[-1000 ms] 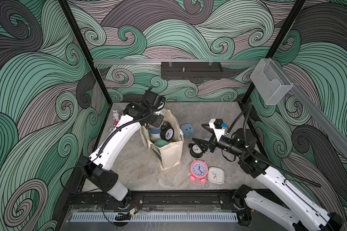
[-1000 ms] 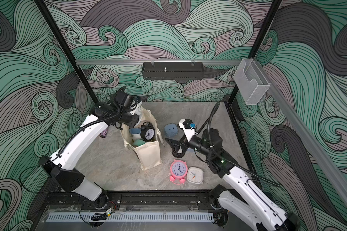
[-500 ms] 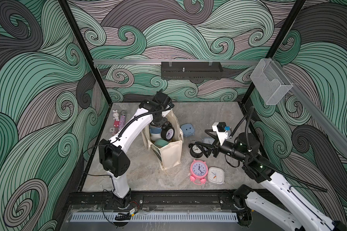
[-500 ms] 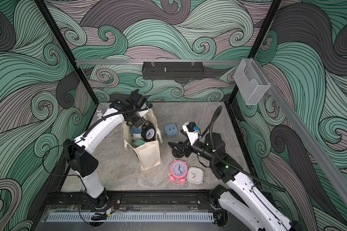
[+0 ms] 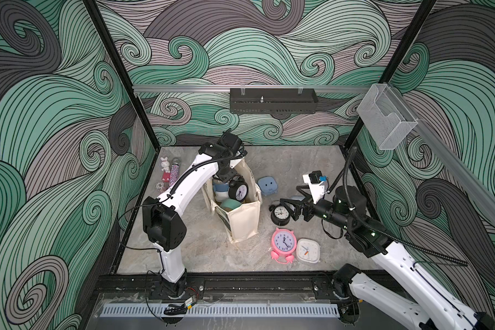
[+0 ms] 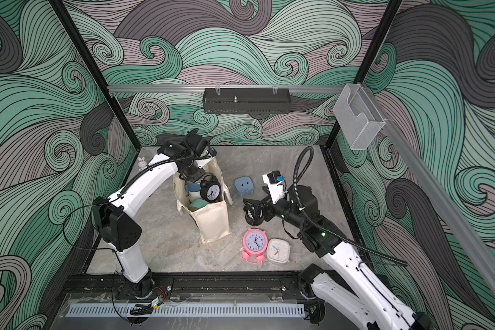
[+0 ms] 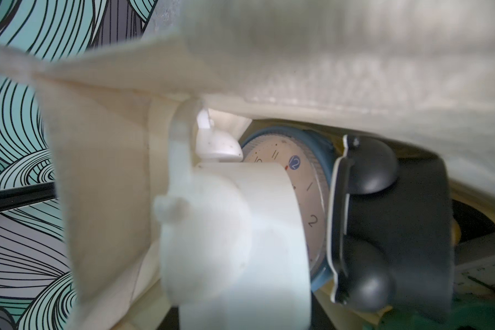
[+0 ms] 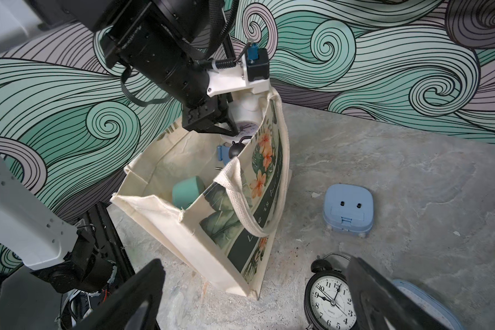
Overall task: Put the alarm clock into the canvas bag
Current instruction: Place the alarm at the canvas bag, then adjust the alarm at the center of the board.
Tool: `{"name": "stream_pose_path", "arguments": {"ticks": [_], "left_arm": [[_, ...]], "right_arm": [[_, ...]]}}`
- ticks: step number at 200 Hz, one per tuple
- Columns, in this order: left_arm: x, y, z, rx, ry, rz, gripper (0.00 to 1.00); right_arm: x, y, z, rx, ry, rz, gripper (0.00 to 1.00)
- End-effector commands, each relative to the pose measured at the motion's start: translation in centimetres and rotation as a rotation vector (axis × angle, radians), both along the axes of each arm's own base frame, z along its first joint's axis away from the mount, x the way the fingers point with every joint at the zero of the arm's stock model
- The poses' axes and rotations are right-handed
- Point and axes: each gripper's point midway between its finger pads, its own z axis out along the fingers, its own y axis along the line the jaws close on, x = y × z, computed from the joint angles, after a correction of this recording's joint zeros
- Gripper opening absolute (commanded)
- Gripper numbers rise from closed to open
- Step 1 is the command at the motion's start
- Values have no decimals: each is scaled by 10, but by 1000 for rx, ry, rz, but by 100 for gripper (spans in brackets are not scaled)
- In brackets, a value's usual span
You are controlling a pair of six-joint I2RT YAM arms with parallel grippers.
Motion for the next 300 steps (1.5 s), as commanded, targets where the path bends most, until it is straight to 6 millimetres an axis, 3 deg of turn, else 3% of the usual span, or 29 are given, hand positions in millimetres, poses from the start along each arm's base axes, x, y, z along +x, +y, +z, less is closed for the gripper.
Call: {"name": "stream_pose_path", "arguments": {"ticks": [1,42,88,94,98,102,104,108,156,183,206,234,254,266,300], "left_arm": [[-51,-2,-29,-23,233,-5,36],[-54,-2,-19,-31,185,36,37],[-36,2,-12,20,88,63,49],[-34,2,-8,25,80,71,56],[-32,1,-7,27,72,73,66],[-31,1,-4,26,63,75,81],[-30,1,-3,23,58,75,94],[-28,0,-1,18,47,74,98],[-22,-5,27,-17,-42,75,99],[-24,-6,46,-67,-89,88,99],[-26,-5,69,-128,-161,113,99],[-26,4,101,-235,-316,189,99],[-34,15,118,-361,-415,304,99],[-43,22,129,-445,-444,362,99],[-71,-6,133,-659,-320,277,99]], "right_arm": [[2,-3,3,-2,27,-23,100],[2,1,-2,-5,50,-3,100],[5,-2,0,-14,39,-24,100],[5,-4,-3,-26,51,-34,100],[5,-6,-5,-34,55,-42,100],[6,-8,-5,-37,53,-49,100],[6,-8,-5,-39,54,-54,100],[7,-9,-6,-45,53,-59,100],[18,-33,-13,-48,117,-204,100],[24,-53,-30,-76,224,-317,100],[23,-77,-57,-134,372,-425,100],[7,-118,-98,-216,558,-621,100],[-15,-143,-126,-255,692,-780,100],[-29,-149,-138,-249,763,-825,100],[-58,-149,-171,-156,944,-883,100]]}}
